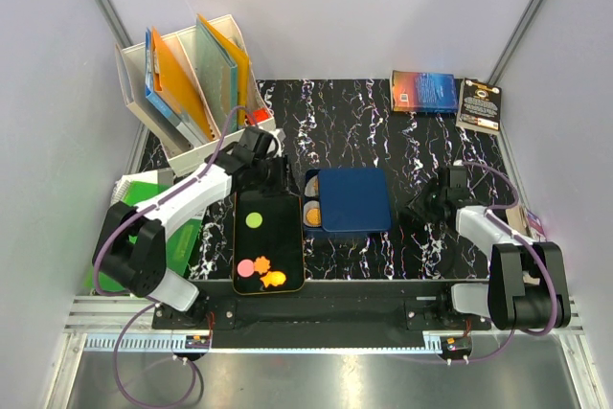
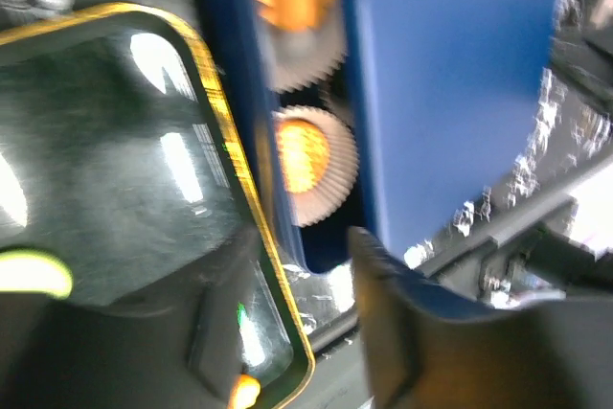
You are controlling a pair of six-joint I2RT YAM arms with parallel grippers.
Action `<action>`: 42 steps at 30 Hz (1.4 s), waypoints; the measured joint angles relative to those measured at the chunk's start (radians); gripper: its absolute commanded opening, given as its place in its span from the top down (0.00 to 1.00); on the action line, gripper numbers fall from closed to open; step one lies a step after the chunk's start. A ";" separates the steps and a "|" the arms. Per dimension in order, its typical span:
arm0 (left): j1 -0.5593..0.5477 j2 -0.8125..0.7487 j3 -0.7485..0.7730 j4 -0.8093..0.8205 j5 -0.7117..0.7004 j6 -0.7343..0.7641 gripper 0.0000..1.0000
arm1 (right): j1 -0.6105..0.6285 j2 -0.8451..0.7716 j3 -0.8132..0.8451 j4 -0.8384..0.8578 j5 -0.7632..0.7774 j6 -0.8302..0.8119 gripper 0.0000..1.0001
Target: Pack the cookies
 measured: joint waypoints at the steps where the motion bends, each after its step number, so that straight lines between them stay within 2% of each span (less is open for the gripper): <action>1: 0.005 -0.013 -0.010 0.001 -0.027 -0.004 0.81 | 0.000 0.000 0.008 -0.004 0.001 -0.002 0.74; 4: 0.013 -0.023 -0.033 -0.002 -0.110 -0.011 0.97 | 0.000 0.013 0.042 -0.010 0.015 -0.008 0.78; 6: 0.016 -0.019 -0.046 -0.006 -0.155 -0.016 1.00 | 0.000 0.036 0.073 -0.011 0.022 -0.013 0.79; 12: 0.016 0.036 -0.048 -0.012 -0.222 -0.026 1.00 | 0.000 0.146 0.165 -0.010 0.014 -0.024 0.81; 20: 0.016 0.122 -0.048 0.008 -0.222 -0.038 1.00 | 0.008 0.241 0.206 -0.010 -0.019 -0.027 0.84; 34: 0.003 0.148 -0.047 0.071 -0.165 -0.064 1.00 | 0.167 0.262 0.236 -0.011 -0.053 -0.026 0.85; 42: -0.062 0.148 -0.045 0.101 -0.129 -0.078 1.00 | 0.196 0.262 0.236 -0.011 -0.053 0.001 0.84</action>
